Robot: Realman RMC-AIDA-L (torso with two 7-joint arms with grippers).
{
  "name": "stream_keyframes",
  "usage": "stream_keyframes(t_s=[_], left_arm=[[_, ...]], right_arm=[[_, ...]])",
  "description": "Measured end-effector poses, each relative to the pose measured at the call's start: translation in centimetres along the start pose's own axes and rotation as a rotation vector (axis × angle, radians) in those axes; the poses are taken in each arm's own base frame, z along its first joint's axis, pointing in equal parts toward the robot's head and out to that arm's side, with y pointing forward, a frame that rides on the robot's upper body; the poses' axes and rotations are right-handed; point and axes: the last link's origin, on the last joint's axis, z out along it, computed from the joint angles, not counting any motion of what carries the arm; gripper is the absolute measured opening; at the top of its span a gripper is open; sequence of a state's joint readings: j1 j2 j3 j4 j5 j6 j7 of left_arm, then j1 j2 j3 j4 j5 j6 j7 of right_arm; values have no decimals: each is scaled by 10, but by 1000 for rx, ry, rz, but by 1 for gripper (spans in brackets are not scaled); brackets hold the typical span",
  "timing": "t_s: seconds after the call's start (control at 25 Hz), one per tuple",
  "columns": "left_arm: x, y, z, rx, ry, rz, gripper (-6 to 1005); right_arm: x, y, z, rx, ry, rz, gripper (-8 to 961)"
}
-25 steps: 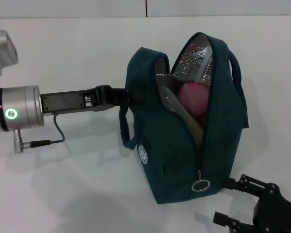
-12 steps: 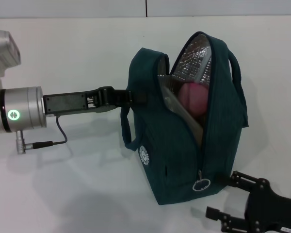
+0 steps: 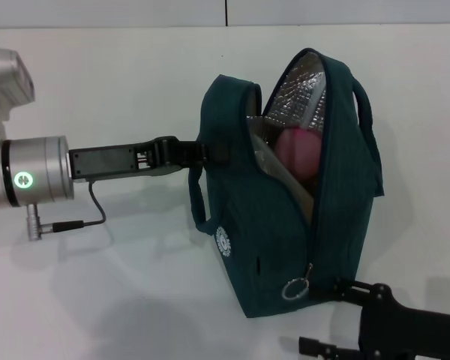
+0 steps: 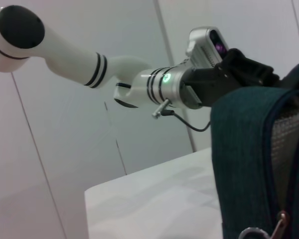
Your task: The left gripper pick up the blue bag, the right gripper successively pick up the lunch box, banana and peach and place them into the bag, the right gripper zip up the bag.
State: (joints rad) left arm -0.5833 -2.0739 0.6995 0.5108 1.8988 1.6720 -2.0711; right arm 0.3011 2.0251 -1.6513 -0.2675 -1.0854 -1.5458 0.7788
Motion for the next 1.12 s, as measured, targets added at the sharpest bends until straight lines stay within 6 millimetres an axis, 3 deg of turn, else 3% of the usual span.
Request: stream_keyframes(t_s=[0.36,0.96,1.12], left_arm=[[-2,0,-1,0,0,-1,117],[-2,0,-1,0,-1,-2,119],[-3,0,-1,0,-6,-2,120]], right_arm=[[0,-5,-5,73,-40,33,727],[-1,-1,0,28,-27,49,722],[-2,-3,0,40,-33,58,495]])
